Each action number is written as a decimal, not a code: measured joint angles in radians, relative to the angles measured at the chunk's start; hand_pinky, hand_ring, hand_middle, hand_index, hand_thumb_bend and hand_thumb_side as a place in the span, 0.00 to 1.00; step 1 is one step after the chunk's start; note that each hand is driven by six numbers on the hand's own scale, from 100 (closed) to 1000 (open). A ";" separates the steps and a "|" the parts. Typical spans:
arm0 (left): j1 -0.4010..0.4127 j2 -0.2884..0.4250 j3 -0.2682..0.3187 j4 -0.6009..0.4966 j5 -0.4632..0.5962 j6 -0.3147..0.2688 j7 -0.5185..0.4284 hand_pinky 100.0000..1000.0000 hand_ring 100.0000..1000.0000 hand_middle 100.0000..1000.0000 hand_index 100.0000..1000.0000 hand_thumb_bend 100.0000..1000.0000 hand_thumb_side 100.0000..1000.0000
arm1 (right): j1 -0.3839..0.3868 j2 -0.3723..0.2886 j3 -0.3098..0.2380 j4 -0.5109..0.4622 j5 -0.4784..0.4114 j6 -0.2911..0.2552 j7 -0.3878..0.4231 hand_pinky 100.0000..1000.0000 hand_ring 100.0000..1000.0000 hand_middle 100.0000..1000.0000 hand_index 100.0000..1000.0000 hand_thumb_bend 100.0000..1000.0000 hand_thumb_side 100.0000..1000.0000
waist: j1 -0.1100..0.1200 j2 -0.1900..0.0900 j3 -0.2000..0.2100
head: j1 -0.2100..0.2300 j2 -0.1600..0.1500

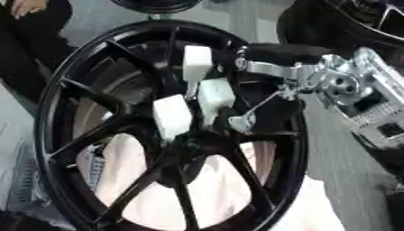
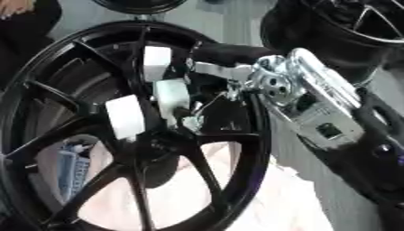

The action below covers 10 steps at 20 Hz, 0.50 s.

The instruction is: Pull the pin out of the wheel hub.

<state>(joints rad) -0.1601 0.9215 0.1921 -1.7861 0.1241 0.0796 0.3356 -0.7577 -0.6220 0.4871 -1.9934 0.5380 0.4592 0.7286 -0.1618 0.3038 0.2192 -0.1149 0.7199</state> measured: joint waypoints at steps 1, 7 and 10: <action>0.000 0.000 0.001 0.000 0.000 0.000 0.000 0.74 0.39 0.47 0.72 0.08 0.17 | -0.002 -0.001 0.000 0.000 -0.002 0.002 -0.002 0.73 0.59 0.31 0.44 0.00 0.11 | 0.000 -0.001 0.000 | 0.000 0.000; 0.000 0.000 0.003 0.001 0.003 0.000 0.000 0.74 0.39 0.47 0.72 0.07 0.17 | -0.010 -0.008 -0.002 0.000 -0.013 0.008 -0.008 0.71 0.57 0.27 0.40 0.00 0.11 | 0.000 -0.008 0.001 | -0.001 0.000; 0.000 0.000 0.003 0.006 0.004 0.000 0.000 0.74 0.39 0.47 0.72 0.07 0.17 | -0.016 -0.010 -0.008 0.000 -0.018 0.007 -0.009 0.69 0.55 0.25 0.38 0.00 0.12 | 0.000 -0.012 0.000 | -0.001 0.000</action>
<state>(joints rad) -0.1600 0.9215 0.1947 -1.7798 0.1280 0.0797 0.3355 -0.7738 -0.6319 0.4789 -1.9934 0.5197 0.4666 0.7195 -0.1618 0.2915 0.2193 -0.1162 0.7200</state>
